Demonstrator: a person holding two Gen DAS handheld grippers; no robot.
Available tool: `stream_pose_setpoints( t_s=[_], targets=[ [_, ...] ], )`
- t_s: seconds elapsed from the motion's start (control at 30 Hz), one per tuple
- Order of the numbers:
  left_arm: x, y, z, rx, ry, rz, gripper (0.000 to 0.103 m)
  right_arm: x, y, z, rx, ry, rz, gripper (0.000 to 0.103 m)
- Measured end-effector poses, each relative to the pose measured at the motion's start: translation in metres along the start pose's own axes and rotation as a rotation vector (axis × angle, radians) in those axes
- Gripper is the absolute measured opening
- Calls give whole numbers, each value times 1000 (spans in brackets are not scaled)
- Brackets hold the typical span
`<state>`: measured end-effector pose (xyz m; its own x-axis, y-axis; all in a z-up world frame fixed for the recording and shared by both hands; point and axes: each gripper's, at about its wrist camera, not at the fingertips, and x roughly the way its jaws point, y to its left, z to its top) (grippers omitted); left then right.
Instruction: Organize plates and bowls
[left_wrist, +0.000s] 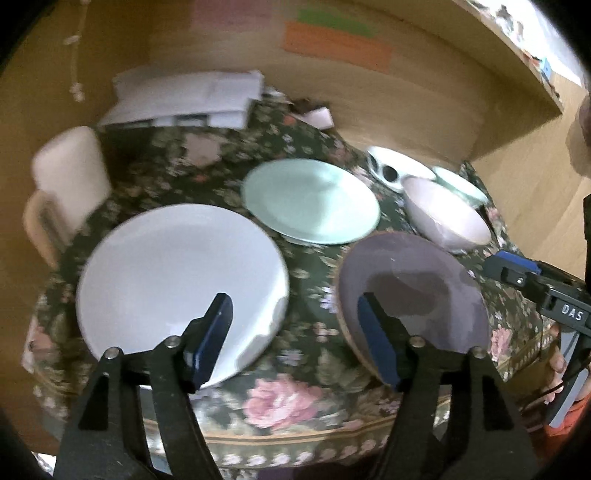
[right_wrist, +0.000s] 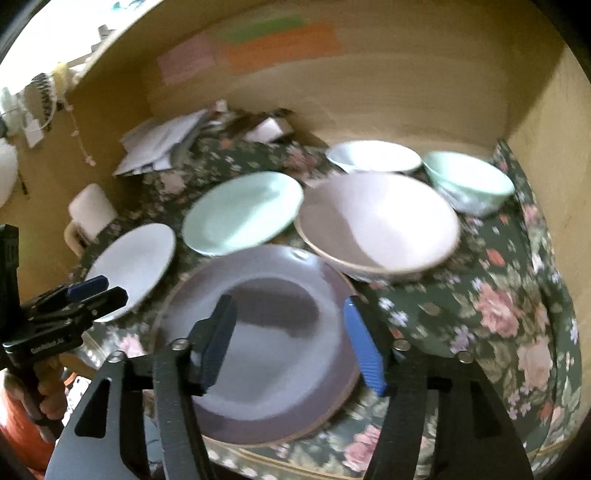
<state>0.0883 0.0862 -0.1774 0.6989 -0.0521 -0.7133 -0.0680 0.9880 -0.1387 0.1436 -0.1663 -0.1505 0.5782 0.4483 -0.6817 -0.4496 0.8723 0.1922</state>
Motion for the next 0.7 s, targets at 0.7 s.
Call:
stream_pose_setpoints(
  t_s=[0.7],
  targets=[
    [-7, 120, -8, -176, -11, 184, 82, 73, 100, 26, -180, 98, 180, 63]
  ],
)
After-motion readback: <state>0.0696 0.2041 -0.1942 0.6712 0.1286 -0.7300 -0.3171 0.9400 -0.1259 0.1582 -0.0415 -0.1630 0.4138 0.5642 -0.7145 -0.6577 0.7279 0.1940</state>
